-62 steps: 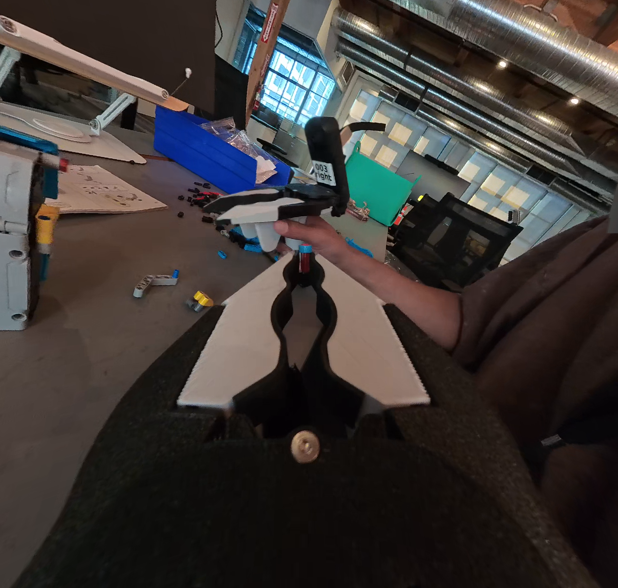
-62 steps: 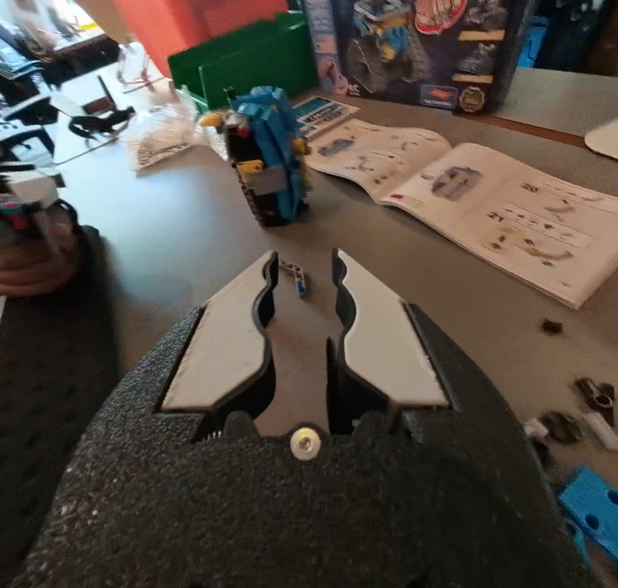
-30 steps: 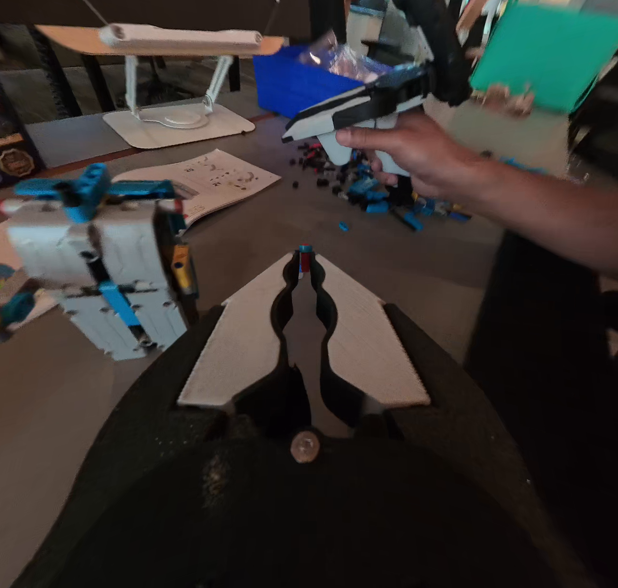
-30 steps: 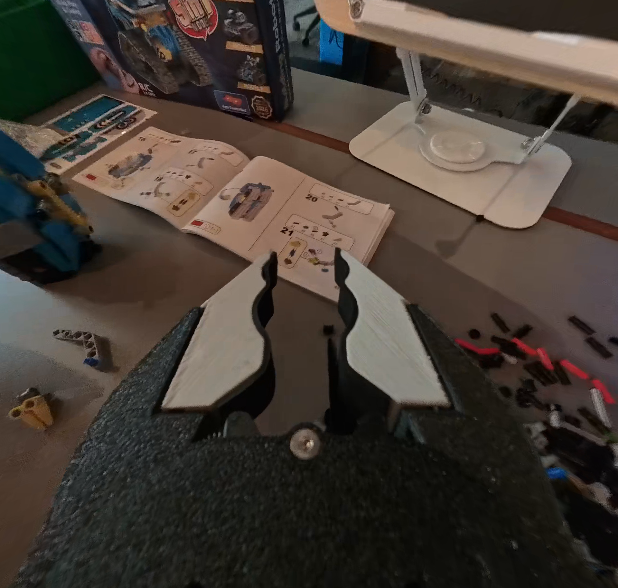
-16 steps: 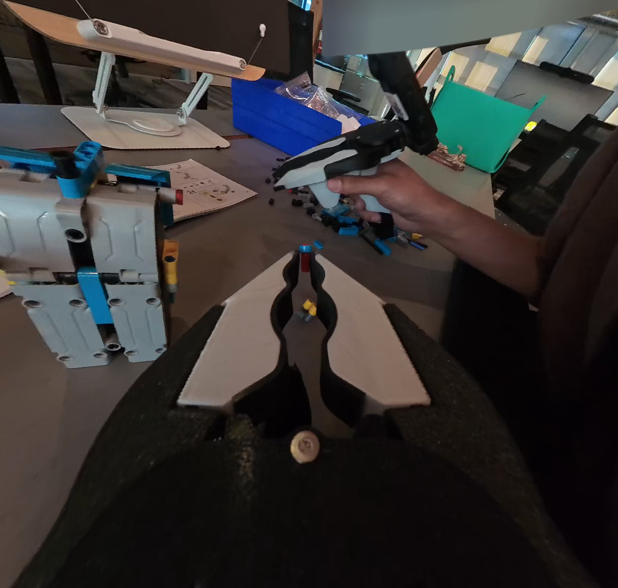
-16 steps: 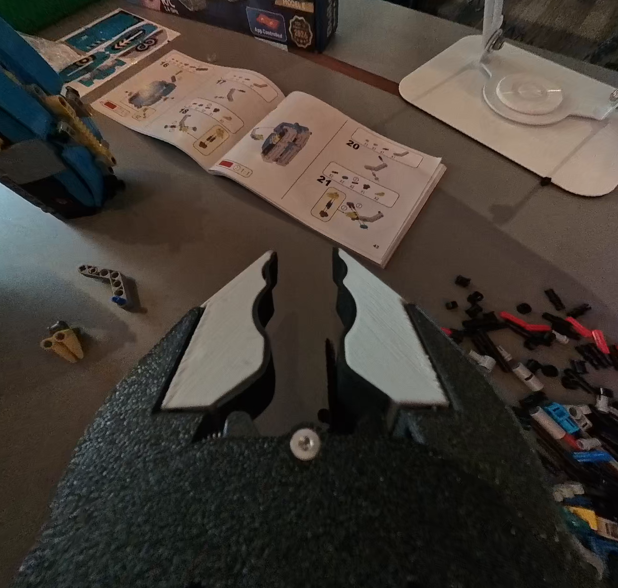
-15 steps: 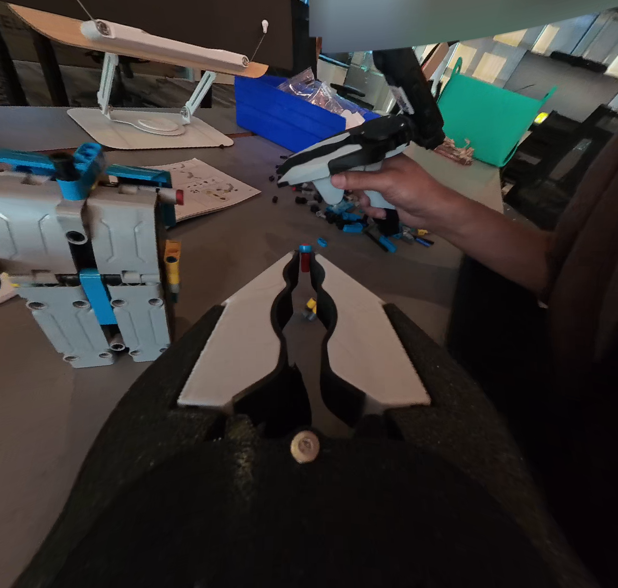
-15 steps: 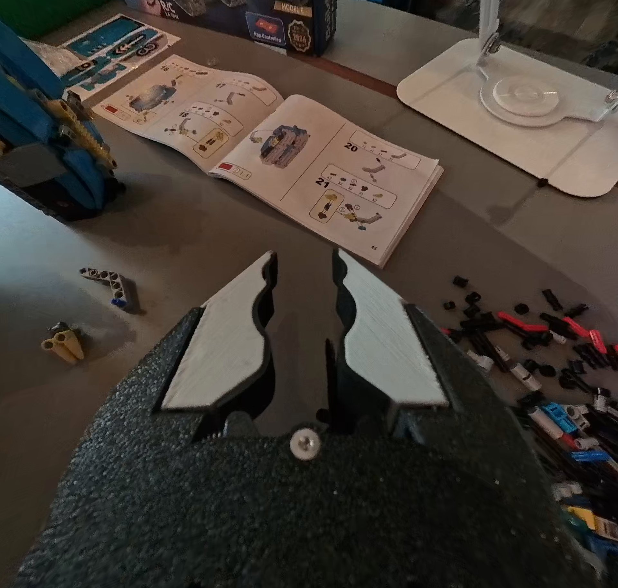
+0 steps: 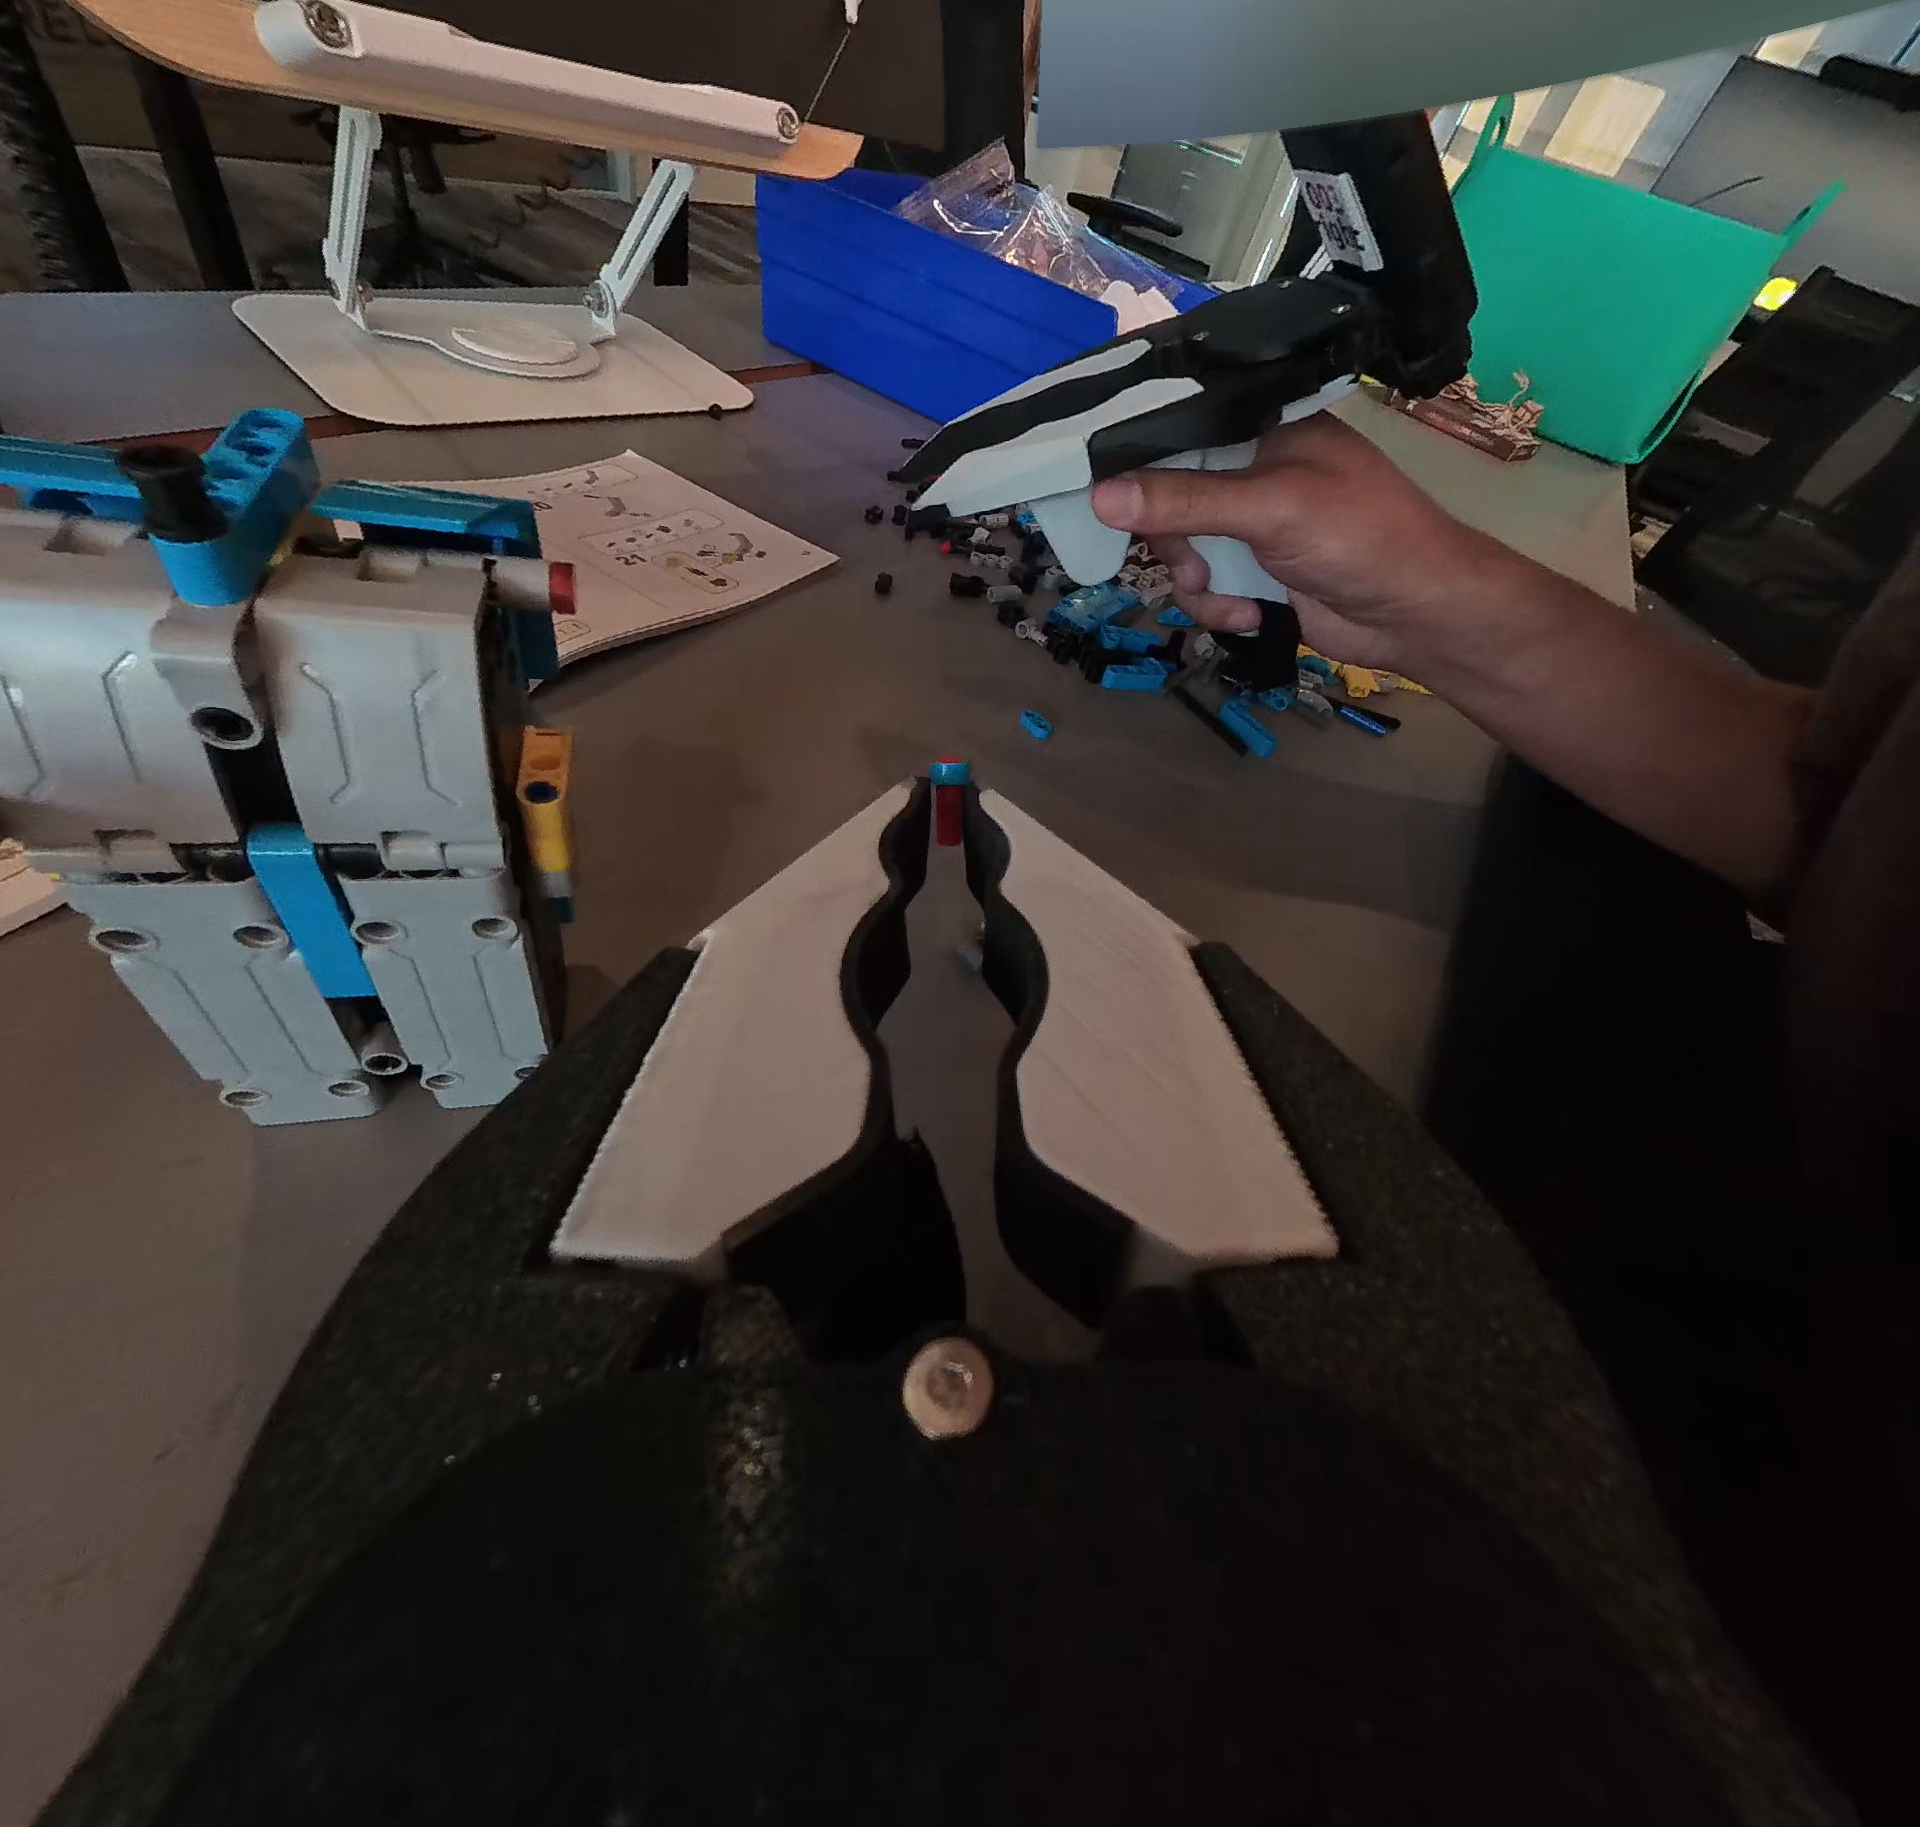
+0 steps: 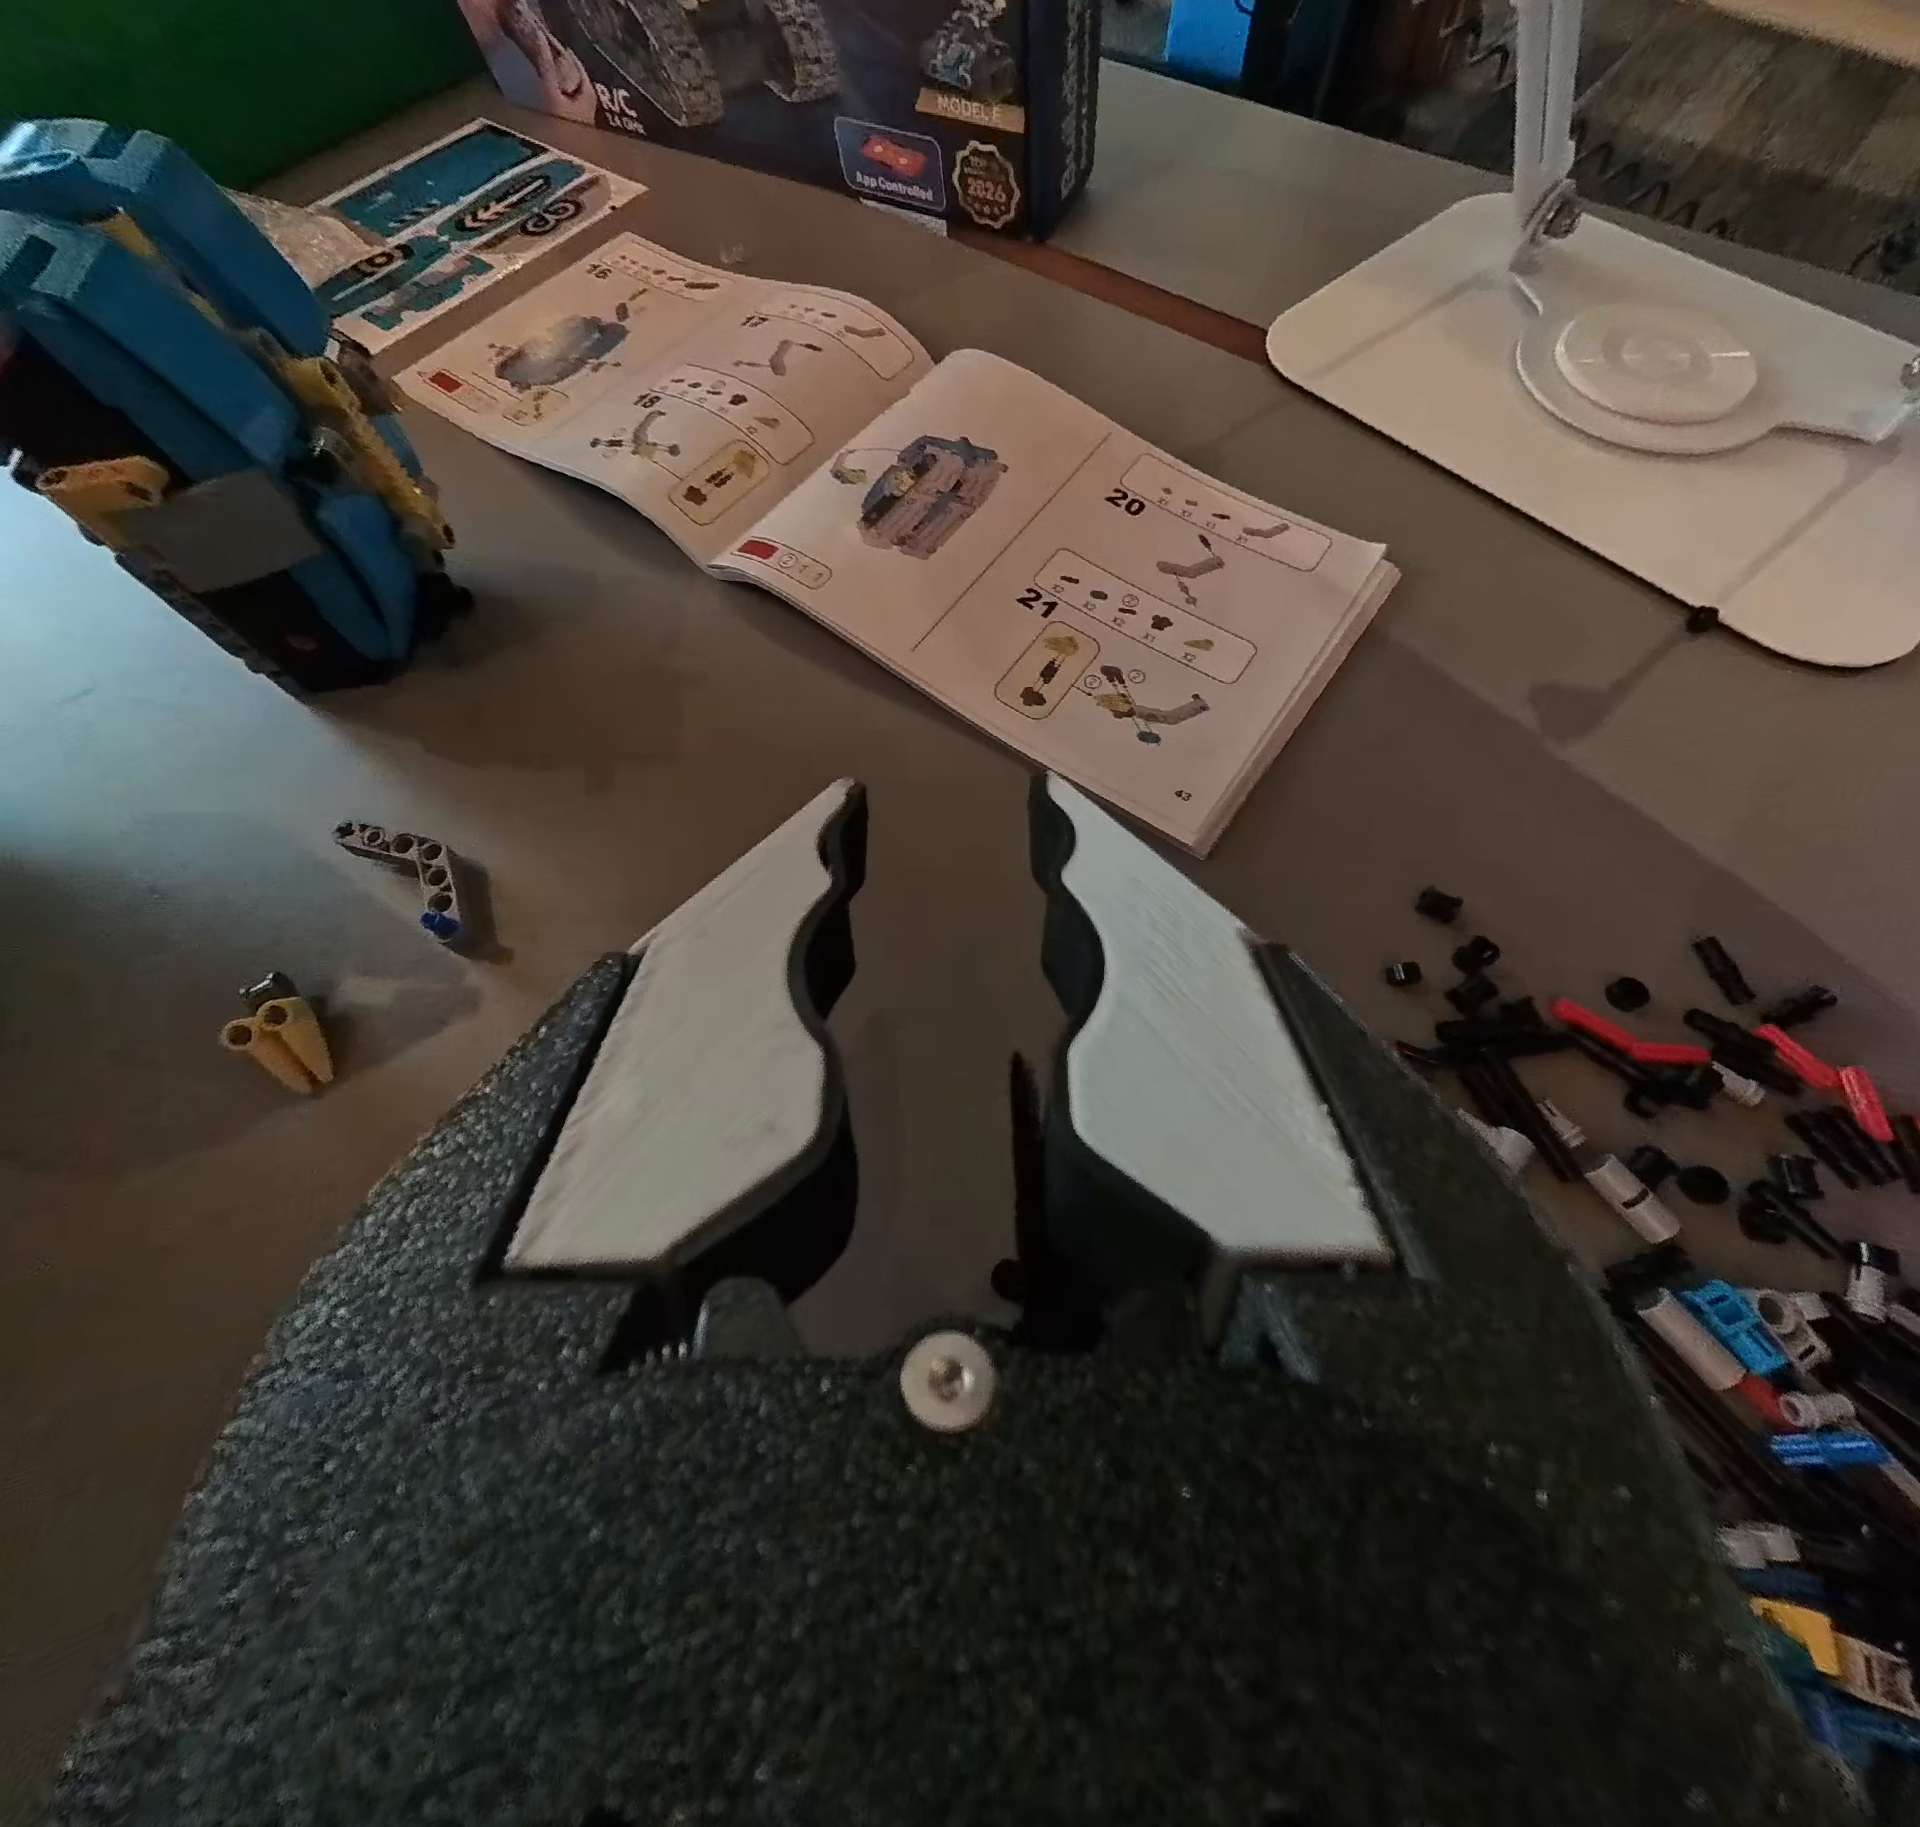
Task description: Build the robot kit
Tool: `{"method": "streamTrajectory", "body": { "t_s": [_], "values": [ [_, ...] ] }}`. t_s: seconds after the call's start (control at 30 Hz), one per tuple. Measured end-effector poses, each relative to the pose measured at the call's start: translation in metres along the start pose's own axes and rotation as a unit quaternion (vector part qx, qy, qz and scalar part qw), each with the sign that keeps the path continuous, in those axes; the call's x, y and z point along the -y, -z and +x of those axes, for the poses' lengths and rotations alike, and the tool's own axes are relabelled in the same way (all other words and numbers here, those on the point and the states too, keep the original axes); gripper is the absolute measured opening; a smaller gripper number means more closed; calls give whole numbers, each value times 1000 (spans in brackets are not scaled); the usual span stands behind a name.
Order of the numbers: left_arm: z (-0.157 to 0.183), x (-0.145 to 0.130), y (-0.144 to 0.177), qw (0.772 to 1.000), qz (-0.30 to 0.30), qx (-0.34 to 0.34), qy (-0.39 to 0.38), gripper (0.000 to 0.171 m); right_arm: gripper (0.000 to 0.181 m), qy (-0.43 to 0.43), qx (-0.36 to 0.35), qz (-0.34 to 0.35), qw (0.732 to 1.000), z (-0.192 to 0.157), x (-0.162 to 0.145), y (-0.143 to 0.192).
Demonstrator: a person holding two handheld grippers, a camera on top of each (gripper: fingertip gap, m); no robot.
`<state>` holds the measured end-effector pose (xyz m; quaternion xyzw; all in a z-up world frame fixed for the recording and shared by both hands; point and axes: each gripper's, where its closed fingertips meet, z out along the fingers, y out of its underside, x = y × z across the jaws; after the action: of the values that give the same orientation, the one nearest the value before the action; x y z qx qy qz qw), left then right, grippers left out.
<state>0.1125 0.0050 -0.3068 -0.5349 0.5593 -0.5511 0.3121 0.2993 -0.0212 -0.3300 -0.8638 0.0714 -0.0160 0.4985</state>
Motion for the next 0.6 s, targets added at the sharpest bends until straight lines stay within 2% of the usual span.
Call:
{"method": "streamTrajectory", "body": {
  "t_s": [0.2, 0.6],
  "values": [
    [-2, -3, -4, 999, -13, 23, -40, 6, 31, -3, 13, 3, 1000, -4, 0, -2],
    [-5, -6, -6, 999, -23, 30, -37, 6, 31, -2, 11, -6, 1000, -2, -5, -5]
  ]
}}
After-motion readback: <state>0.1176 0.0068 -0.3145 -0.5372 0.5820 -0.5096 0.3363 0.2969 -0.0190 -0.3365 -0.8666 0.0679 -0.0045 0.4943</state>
